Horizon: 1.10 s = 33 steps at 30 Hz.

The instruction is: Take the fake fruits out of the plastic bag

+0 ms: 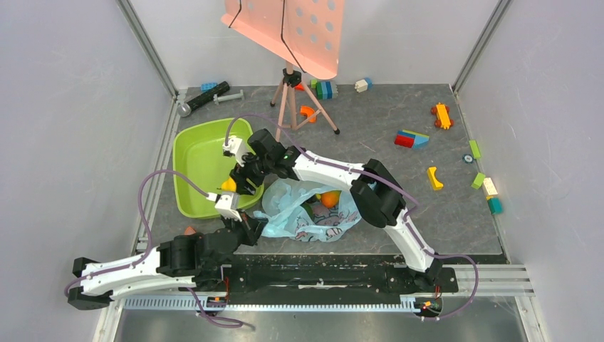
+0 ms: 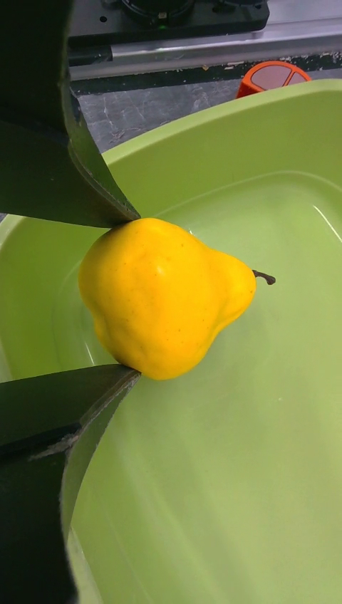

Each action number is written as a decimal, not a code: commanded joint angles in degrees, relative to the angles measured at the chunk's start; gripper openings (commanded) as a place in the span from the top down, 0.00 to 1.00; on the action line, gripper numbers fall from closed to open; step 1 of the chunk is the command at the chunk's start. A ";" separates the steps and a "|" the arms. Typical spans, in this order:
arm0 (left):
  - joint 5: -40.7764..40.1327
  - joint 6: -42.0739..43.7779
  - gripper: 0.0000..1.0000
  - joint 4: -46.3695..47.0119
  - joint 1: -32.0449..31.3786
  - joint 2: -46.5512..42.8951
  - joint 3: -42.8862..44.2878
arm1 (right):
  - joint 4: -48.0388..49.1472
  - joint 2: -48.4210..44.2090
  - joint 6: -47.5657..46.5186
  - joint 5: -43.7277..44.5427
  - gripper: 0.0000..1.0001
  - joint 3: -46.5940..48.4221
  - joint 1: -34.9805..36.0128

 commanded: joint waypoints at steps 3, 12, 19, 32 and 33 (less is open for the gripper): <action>-2.21 1.50 0.98 0.07 -0.26 0.76 1.90 | 4.79 -0.94 -1.15 -1.66 0.28 -0.19 0.24; -2.20 0.93 0.98 -1.54 -0.31 1.06 2.61 | 4.83 -4.92 -2.01 1.91 0.12 -1.38 0.08; -2.13 0.32 0.98 -2.49 -0.25 0.26 2.70 | 5.64 -14.80 0.52 12.65 0.11 -6.99 -1.35; 0.05 5.17 0.98 0.68 -0.27 3.52 6.03 | 8.51 -51.46 10.90 24.02 0.20 -38.47 -1.32; 0.16 5.71 0.98 0.91 -0.28 4.10 6.48 | 8.42 -54.12 11.17 24.03 0.21 -40.99 -0.94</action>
